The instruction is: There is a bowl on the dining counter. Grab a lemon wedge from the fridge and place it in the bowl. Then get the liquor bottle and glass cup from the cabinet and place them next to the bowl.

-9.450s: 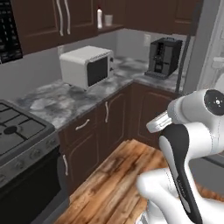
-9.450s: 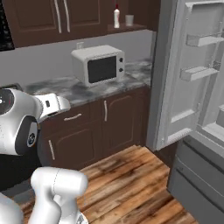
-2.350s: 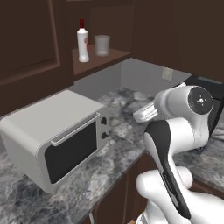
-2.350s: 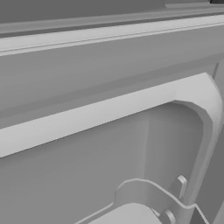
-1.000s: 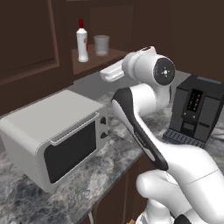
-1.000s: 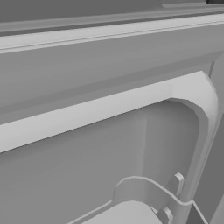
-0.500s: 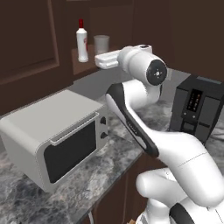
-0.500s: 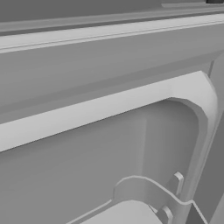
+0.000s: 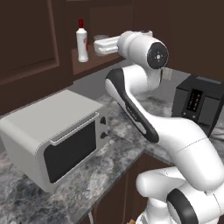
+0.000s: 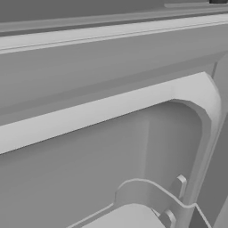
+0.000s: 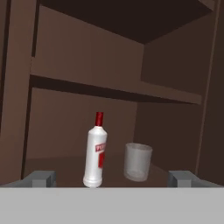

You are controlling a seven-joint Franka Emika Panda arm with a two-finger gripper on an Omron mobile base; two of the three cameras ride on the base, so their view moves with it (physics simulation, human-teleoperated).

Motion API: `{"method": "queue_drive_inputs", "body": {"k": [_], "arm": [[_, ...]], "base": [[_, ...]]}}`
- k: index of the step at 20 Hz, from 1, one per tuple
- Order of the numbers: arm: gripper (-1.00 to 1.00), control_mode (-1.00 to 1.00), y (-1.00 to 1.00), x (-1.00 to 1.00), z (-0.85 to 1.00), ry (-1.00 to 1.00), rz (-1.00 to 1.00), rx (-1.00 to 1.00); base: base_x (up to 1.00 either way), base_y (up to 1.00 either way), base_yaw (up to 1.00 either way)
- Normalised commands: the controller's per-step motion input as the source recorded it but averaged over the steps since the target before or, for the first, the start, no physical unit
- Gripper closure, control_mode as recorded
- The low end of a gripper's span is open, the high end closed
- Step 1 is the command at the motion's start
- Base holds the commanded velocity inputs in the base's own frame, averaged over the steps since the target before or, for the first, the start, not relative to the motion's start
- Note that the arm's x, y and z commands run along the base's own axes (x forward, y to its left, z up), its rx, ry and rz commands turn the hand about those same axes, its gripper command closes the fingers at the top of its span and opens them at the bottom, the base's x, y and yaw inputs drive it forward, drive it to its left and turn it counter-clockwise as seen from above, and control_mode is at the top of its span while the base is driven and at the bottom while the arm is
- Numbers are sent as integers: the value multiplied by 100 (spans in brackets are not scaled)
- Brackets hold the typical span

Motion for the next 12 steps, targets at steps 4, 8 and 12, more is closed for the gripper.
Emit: {"method": "queue_drive_inputs", "body": {"k": [4, 8, 12], "arm": [[-100, -100, 0, 0, 19, 0, 0, 0], [-100, -100, 0, 0, 9, 0, 0, 0], [-100, -100, 0, 2, 6, 0, 1, 0]], "base": [[0, 0, 0], [0, 0, 0], [0, 0, 0]]}}
